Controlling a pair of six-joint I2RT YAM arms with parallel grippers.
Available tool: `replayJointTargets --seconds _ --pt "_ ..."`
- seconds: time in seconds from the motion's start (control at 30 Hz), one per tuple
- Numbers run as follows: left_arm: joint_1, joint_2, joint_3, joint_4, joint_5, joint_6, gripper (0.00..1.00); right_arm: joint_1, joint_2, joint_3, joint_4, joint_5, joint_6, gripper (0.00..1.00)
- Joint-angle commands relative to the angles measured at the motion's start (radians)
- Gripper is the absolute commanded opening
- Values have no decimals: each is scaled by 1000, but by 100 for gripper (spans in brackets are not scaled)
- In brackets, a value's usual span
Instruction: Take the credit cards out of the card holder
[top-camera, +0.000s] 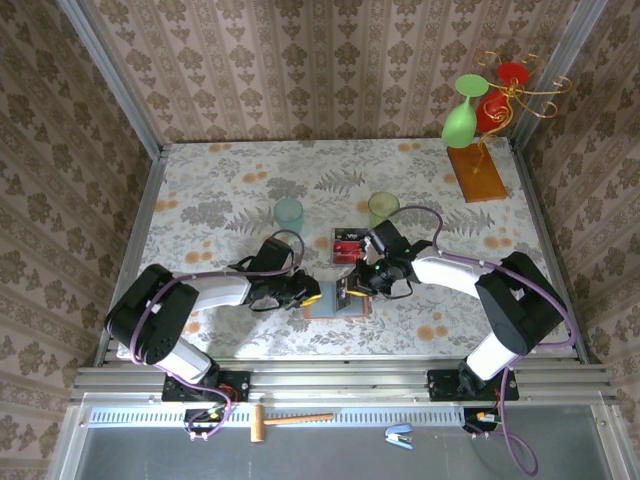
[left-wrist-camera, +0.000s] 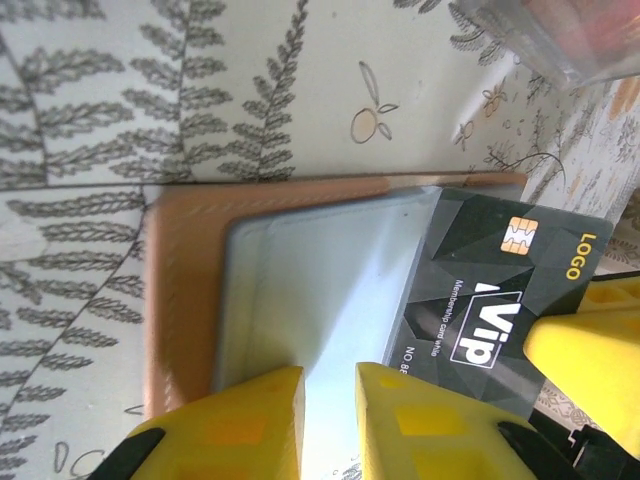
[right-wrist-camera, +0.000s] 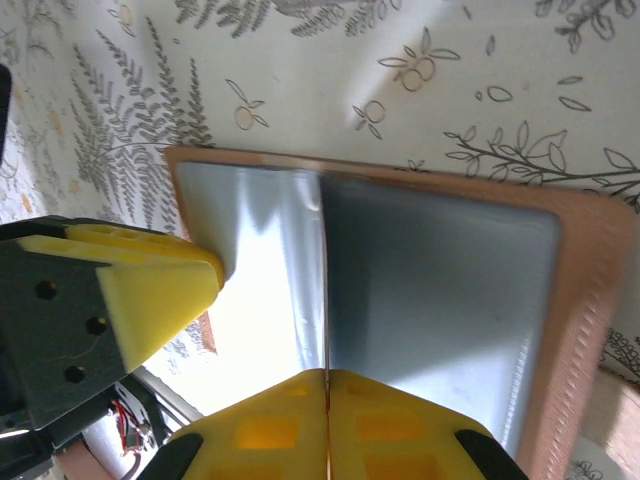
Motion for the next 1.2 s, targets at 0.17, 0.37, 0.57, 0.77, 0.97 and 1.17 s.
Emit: replayJointTargets --seconds 0.17,0.37,0.57,0.77,0.97,1.17 --pt "15 -12 70 -32 -3 28 22 -3 -38 79 -102 0 -34 7" --pt "47 -13 82 -19 8 32 22 -5 -37 161 -192 25 -84 6" --pt "71 -27 93 -26 14 42 22 -8 -6 276 -335 81 -203 6" --pt "94 -54 82 -40 12 49 22 -23 44 408 -465 110 -417 3" --pt "117 -98 58 -58 5 55 22 -33 89 545 -599 190 -686 2" --pt "138 -146 32 -84 -2 61 22 -63 157 706 -731 248 -917 0"
